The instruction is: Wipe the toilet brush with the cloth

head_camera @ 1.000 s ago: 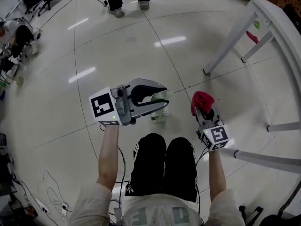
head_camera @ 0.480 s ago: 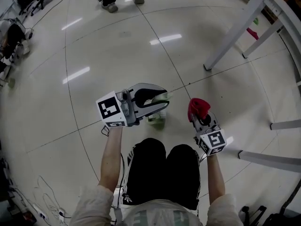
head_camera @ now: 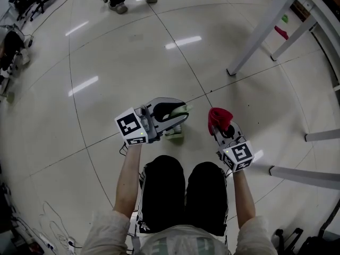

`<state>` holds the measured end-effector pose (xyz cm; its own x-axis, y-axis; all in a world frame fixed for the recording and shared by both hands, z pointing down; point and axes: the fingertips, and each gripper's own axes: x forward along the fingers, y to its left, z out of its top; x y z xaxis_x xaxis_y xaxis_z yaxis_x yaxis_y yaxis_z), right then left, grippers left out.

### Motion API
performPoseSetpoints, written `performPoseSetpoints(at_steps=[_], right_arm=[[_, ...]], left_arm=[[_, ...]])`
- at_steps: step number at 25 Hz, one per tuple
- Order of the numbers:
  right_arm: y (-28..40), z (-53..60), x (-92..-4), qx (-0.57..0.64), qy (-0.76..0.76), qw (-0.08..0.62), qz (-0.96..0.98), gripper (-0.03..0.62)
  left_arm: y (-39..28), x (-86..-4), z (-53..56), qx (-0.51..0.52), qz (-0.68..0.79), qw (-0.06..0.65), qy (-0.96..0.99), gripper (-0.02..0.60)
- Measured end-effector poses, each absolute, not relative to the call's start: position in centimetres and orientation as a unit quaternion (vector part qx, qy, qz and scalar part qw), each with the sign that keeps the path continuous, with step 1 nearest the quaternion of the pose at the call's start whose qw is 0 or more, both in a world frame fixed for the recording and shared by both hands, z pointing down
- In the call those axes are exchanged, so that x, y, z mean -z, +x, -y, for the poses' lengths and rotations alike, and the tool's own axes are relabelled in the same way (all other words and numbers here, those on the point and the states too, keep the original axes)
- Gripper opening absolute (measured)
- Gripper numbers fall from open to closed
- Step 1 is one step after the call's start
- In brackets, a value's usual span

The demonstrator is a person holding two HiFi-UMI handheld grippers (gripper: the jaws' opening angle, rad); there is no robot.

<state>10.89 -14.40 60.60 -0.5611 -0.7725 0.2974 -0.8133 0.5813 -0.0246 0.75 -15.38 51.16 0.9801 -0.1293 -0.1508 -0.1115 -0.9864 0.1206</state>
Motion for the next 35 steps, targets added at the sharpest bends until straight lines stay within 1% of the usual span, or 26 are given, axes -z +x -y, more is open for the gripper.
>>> performPoseSetpoints(at_steps=[4, 10, 11, 12, 14, 17, 18, 19, 20, 21, 25, 29, 32, 35], right_arm=[[10.1, 14.6, -61.8, -0.088, 0.445, 0.131, 0.882, 0.031], [8.5, 14.8, -62.3, -0.099, 0.436, 0.122, 0.886, 0.032], [8.2, 14.8, -62.0, -0.099, 0.436, 0.117, 0.887, 0.032], [8.0, 14.9, -61.6, -0.099, 0.435, 0.112, 0.888, 0.032], [8.0, 15.4, -60.4, -0.097, 0.444, 0.099, 0.885, 0.031], [8.7, 17.3, -58.5, -0.114, 0.492, 0.069, 0.861, 0.031], [9.0, 18.0, -58.0, -0.126, 0.512, 0.055, 0.848, 0.031], [9.1, 18.5, -57.7, -0.137, 0.529, 0.042, 0.836, 0.031], [9.1, 18.9, -57.5, -0.145, 0.54, 0.03, 0.828, 0.031], [8.9, 19.1, -57.3, -0.149, 0.545, 0.02, 0.825, 0.032], [7.1, 19.9, -56.8, -0.145, 0.539, 0.006, 0.83, 0.031], [6.8, 22.0, -55.0, -0.131, 0.542, 0.004, 0.83, 0.031], [7.6, 23.3, -49.7, -0.125, 0.557, -0.008, 0.821, 0.031], [8.4, 24.2, -41.4, -0.114, 0.575, -0.029, 0.81, 0.031]], left_arm=[[0.8, -52.5, 15.6, 0.09, 0.069, 0.068, 0.991, 0.118], [0.7, -51.6, 16.3, 0.13, 0.111, 0.092, 0.981, 0.124], [0.3, -50.9, 16.4, 0.139, 0.13, 0.089, 0.978, 0.159], [-0.5, -50.0, 16.6, 0.151, 0.153, 0.083, 0.973, 0.175], [-2.9, -47.6, 17.2, 0.177, 0.227, 0.067, 0.955, 0.175], [-9.1, -46.7, 19.7, 0.181, 0.408, 0.065, 0.892, 0.173], [-11.2, -47.5, 20.5, 0.175, 0.464, 0.075, 0.865, 0.169], [-12.8, -48.6, 21.0, 0.169, 0.504, 0.086, 0.843, 0.129], [-13.9, -49.7, 21.2, 0.164, 0.528, 0.095, 0.828, 0.049], [-14.5, -50.6, 21.1, 0.158, 0.54, 0.101, 0.82, 0.006], [-15.1, -52.1, 20.8, 0.138, 0.552, 0.093, 0.817, 0.005], [-14.7, -50.6, 22.2, 0.156, 0.553, 0.093, 0.813, 0.005], [-14.0, -45.7, 22.8, 0.154, 0.545, 0.089, 0.82, 0.005], [-13.7, -36.2, 22.8, 0.148, 0.533, 0.055, 0.831, 0.005]])
